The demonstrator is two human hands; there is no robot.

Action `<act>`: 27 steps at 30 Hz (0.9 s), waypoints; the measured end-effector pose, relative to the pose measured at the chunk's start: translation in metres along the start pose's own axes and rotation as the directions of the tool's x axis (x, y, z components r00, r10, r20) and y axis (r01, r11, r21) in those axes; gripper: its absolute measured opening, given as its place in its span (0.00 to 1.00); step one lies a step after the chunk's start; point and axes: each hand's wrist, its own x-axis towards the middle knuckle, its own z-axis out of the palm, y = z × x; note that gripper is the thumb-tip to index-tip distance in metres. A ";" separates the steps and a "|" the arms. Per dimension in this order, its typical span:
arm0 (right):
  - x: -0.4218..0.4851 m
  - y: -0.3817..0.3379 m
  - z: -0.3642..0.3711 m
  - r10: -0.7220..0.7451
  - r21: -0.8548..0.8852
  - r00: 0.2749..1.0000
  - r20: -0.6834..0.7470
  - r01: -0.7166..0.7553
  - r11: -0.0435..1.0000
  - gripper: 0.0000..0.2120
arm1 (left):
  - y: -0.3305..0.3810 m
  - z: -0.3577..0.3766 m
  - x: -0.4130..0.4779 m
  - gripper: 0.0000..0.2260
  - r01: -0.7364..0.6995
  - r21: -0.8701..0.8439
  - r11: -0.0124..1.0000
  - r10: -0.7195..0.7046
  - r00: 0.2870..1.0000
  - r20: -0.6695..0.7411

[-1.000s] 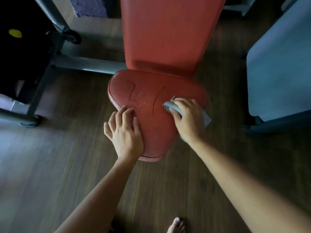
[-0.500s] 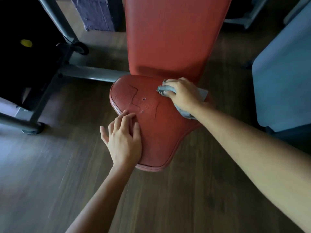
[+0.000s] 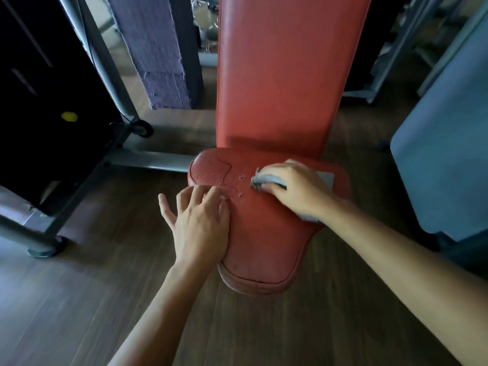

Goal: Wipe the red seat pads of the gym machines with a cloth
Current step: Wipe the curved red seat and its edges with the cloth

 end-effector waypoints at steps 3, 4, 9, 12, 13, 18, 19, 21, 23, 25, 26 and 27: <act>-0.026 -0.021 -0.003 -0.101 0.097 0.994 0.034 0.097 0.991 0.15 | -0.001 0.004 0.000 0.09 -0.005 -0.013 1.000 0.005 0.999 -0.033; -0.022 -0.019 -0.003 -0.088 0.113 0.995 0.036 0.084 0.990 0.15 | -0.001 0.004 -0.001 0.10 -0.001 -0.018 1.000 0.000 0.999 -0.041; 0.014 -0.007 0.005 0.004 0.050 1.000 0.007 -0.005 0.999 0.14 | -0.008 0.006 -0.006 0.12 -0.011 -0.028 1.000 0.009 0.998 -0.063; -0.005 -0.020 0.003 0.015 0.008 1.000 -0.017 -0.015 1.000 0.09 | -0.009 0.006 -0.009 0.13 -0.009 -0.048 0.999 0.006 0.998 -0.065; -0.017 -0.025 0.001 -0.019 0.005 1.000 -0.014 0.019 1.000 0.09 | -0.009 0.005 -0.010 0.13 -0.009 -0.054 0.999 0.005 0.998 -0.063; -0.048 -0.030 -0.019 -0.048 0.049 0.997 0.066 0.045 0.998 0.13 | -0.009 0.004 -0.010 0.13 -0.041 -0.069 0.997 0.037 0.998 -0.059; -0.039 -0.024 -0.020 -0.016 0.039 0.998 0.065 0.013 0.999 0.14 | -0.010 0.003 -0.009 0.13 -0.038 -0.081 0.996 0.034 0.998 -0.050; -0.024 -0.019 -0.021 0.071 0.001 0.997 0.041 -0.071 0.997 0.16 | -0.011 0.002 -0.010 0.13 -0.030 -0.116 0.993 0.028 0.999 -0.027; -0.023 -0.020 -0.013 0.120 -0.046 0.993 -0.014 -0.121 0.992 0.14 | -0.014 0.001 -0.010 0.12 -0.034 -0.143 0.989 0.033 0.999 -0.007; -0.042 -0.027 -0.004 0.099 -0.056 0.992 -0.077 -0.103 0.993 0.15 | -0.016 -0.001 -0.009 0.12 -0.048 -0.143 0.989 0.050 0.999 0.011; -0.055 -0.031 -0.002 0.082 -0.025 0.992 -0.101 -0.085 0.996 0.15 | -0.018 -0.002 -0.008 0.12 -0.060 -0.137 0.989 0.063 0.998 0.020; -0.068 -0.036 -0.001 0.070 0.011 0.990 -0.121 -0.069 0.998 0.15 | -0.018 -0.003 -0.007 0.12 -0.072 -0.130 0.989 0.077 0.997 0.029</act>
